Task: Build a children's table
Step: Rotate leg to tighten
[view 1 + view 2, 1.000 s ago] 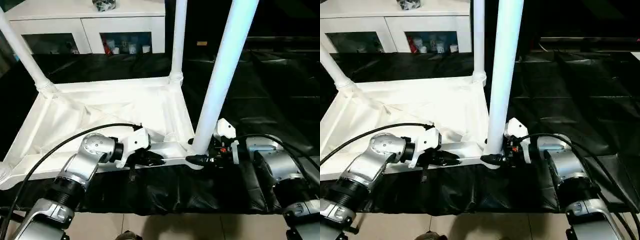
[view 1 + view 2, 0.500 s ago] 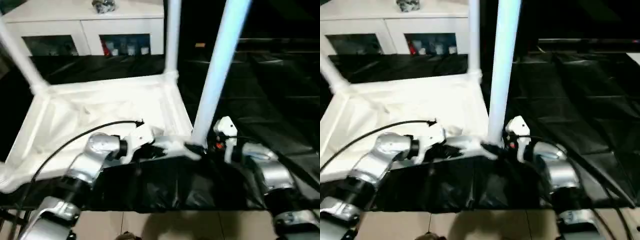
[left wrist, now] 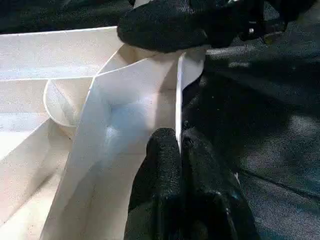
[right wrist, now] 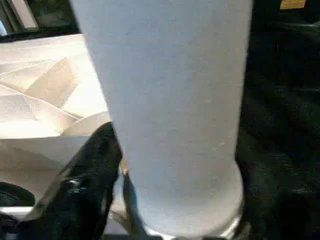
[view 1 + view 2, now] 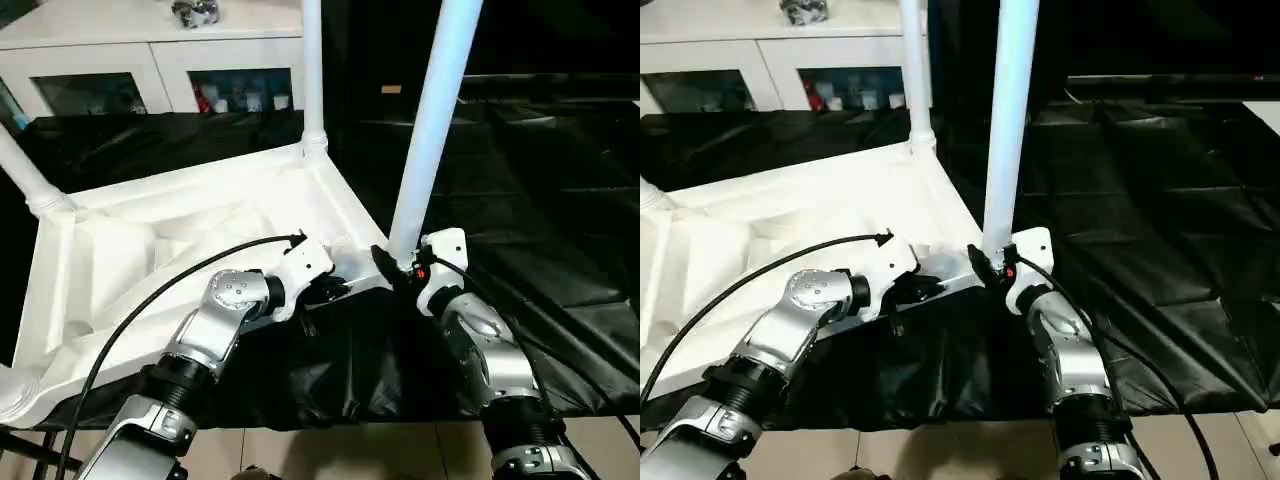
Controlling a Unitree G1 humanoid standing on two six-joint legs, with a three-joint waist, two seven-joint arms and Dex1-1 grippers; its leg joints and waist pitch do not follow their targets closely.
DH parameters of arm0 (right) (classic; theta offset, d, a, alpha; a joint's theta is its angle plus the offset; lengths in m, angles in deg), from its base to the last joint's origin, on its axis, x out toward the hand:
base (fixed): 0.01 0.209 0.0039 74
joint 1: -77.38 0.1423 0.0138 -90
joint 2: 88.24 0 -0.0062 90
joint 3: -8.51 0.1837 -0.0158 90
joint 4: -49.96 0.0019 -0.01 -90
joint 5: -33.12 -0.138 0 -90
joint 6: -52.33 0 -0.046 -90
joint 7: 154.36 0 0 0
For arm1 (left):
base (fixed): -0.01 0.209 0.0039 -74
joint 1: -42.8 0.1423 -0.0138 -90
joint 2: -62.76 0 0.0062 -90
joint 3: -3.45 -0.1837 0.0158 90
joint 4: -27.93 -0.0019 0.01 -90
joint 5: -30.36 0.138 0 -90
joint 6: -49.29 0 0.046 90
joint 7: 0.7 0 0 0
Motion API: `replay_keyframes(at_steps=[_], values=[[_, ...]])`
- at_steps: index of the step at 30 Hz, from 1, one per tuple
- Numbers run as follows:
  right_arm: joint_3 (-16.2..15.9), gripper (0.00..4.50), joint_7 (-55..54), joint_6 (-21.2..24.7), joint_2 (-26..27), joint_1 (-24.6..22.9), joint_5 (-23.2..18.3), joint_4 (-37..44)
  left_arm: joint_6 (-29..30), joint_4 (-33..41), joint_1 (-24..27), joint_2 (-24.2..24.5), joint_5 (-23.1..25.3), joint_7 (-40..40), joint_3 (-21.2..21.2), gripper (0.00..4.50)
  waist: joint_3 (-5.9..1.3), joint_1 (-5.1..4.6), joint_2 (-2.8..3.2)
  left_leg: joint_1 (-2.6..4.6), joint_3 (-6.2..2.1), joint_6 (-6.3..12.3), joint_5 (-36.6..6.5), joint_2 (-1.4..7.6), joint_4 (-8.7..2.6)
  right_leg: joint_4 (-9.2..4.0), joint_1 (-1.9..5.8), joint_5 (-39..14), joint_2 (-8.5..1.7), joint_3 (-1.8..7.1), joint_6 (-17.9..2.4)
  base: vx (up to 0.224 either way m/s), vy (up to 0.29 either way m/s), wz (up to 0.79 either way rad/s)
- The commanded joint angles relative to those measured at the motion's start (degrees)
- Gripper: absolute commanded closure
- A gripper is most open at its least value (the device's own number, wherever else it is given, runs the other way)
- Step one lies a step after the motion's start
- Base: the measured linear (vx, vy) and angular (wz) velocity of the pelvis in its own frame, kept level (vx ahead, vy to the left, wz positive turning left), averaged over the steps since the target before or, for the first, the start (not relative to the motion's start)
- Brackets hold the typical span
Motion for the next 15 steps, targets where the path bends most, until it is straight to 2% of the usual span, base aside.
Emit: replay_keyframes(at_steps=[1,3,4,6,8,9,11,13,15], values=[[-8.06,0.67,5.83,0.68,2.7,0.1,0.04,-0.26,-1.07,1.1,-1.74,-2.93,-0.42,0.69,-2.88,4.5,-2.6,0.13,-0.54,0.34,-1.41,2.04,-13.71,3.08,-4.66,-4.95,2.08,-13.1,-4.95,2.74,-10.89,0.0,0.0,0.0],[-7.17,0.62,5.55,-1.68,-0.4,1.48,2.04,-2.06,-1.77,1.88,-1.32,-1.35,-0.98,-1.22,-2.54,4.5,-2.61,0.16,-0.47,0.29,-1.45,2.07,-13.33,3.14,-4.67,-5.02,2.09,-13.67,-5.03,2.68,-10.75,0.0,0.0,0.0],[-5.95,0.62,7.5,-1.89,-2.59,2.61,1.6,-3.07,-2.21,2.49,-0.86,0.08,-1.43,-3.05,-2.28,4.5,-2.68,0.22,-0.49,0.28,-1.44,2.18,-12.9,3.12,-4.56,-4.96,2.13,-13.25,-5.01,2.72,-10.79,0.0,0.0,0.0],[-5.64,0.62,12.36,-1.54,-5.45,3.34,0.55,-3.28,-2.48,3.14,-0.37,1.68,-2.03,-5.2,-1.93,4.5,-3.08,0.22,-0.49,0.07,-1.36,3.1,-10.81,3.06,-4.14,-4.45,2.47,-9.59,-5.02,2.71,-11.71,0.0,0.0,0.0],[-6.47,0.62,16.72,-1.75,-7.66,3.42,0.33,-3.25,-2.54,3.42,-0.14,2.88,-2.33,-6.93,-1.94,4.5,-3.35,0.39,-0.57,-0.29,-1.21,5.14,-6.11,3.0,-3.59,-3.64,2.71,-1.47,-4.84,2.59,-13.15,0.0,0.0,0.0],[-6.98,0.62,19.4,-1.89,-8.88,3.39,0.06,-3.08,-2.69,3.48,-0.1,3.74,-2.13,-7.82,-2.16,4.5,-3.49,0.54,-0.53,-0.12,-1.16,5.62,-5.43,3.02,-3.43,-3.44,2.64,0.15,-4.79,2.52,-13.59,0.0,0.0,0.0],[-7.52,0.62,22.47,-1.87,-10.27,3.38,-0.35,-2.88,-2.96,3.4,-0.13,4.71,-1.84,-8.69,-2.36,4.5,-3.81,0.77,-0.58,-0.27,-1.07,7.65,-2.93,3.11,-2.96,-2.76,2.73,5.77,-4.73,2.33,-15.0,0.0,0.0,0.0],[-8.84,0.62,28.03,-2.22,-12.87,3.7,-0.89,-3.3,-3.39,3.04,-0.39,6.55,-1.69,-10.66,-2.47,4.5,-3.73,1.03,-0.57,-0.45,-0.99,8.6,-2.59,3.12,-2.75,-2.59,2.67,6.34,-4.64,2.12,-15.53,0.0,0.0,0.0],[-10.02,0.62,32.41,-2.55,-14.79,4.33,-0.9,-4.34,-3.67,2.86,-0.51,8.23,-1.71,-12.5,-2.67,4.5,-3.51,1.23,-0.5,-0.36,-0.96,8.51,-4.49,3.28,-2.84,-2.87,2.52,2.97,-4.68,1.96,-15.5,0.0,0.0,0.0]])
